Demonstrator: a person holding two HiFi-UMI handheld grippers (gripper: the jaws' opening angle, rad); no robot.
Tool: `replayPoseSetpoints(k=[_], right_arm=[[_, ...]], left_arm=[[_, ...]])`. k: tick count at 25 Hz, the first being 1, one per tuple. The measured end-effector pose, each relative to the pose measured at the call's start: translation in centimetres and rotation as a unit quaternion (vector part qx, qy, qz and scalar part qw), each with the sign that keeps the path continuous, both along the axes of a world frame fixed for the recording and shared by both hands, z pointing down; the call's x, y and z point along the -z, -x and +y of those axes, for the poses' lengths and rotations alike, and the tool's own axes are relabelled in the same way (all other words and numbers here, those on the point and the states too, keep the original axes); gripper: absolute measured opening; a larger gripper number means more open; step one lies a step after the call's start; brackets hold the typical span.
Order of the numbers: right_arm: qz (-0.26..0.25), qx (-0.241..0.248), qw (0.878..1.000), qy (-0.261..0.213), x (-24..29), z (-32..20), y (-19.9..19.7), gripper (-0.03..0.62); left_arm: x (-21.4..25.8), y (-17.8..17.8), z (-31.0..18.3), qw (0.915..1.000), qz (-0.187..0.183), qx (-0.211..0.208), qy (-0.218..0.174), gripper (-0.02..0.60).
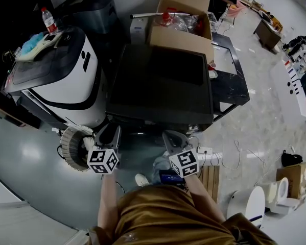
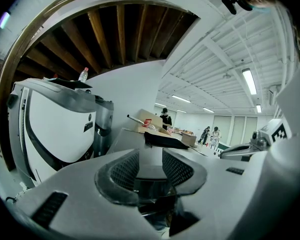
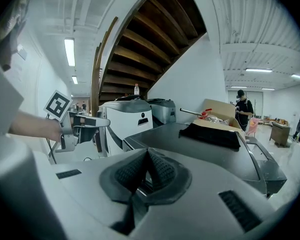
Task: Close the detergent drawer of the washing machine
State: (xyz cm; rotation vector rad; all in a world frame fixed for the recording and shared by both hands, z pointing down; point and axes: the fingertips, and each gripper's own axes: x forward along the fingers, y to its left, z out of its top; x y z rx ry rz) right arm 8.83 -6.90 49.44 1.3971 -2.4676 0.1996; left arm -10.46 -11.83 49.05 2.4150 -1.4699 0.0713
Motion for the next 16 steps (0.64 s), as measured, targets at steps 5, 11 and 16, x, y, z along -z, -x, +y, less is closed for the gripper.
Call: replayPoseSetpoints(k=[5, 11, 16], right_arm=[[0.002, -0.002, 1.000, 0.002, -0.05, 0.02, -0.33, 0.012], [0.001, -0.003, 1.000, 0.005, -0.36, 0.13, -0.62, 0.012], [0.003, -0.003, 1.000, 0.003, -0.24, 0.21, -0.78, 0.012]], left_arm=[[-0.23, -0.17, -0.03, 1.0000, 0.004, 0.001, 0.003, 0.163], [-0.62, -0.35, 0.02, 1.0000, 0.005, 0.000, 0.006, 0.163], [-0.70, -0.24, 0.06, 0.9999, 0.011, 0.005, 0.007, 0.163]])
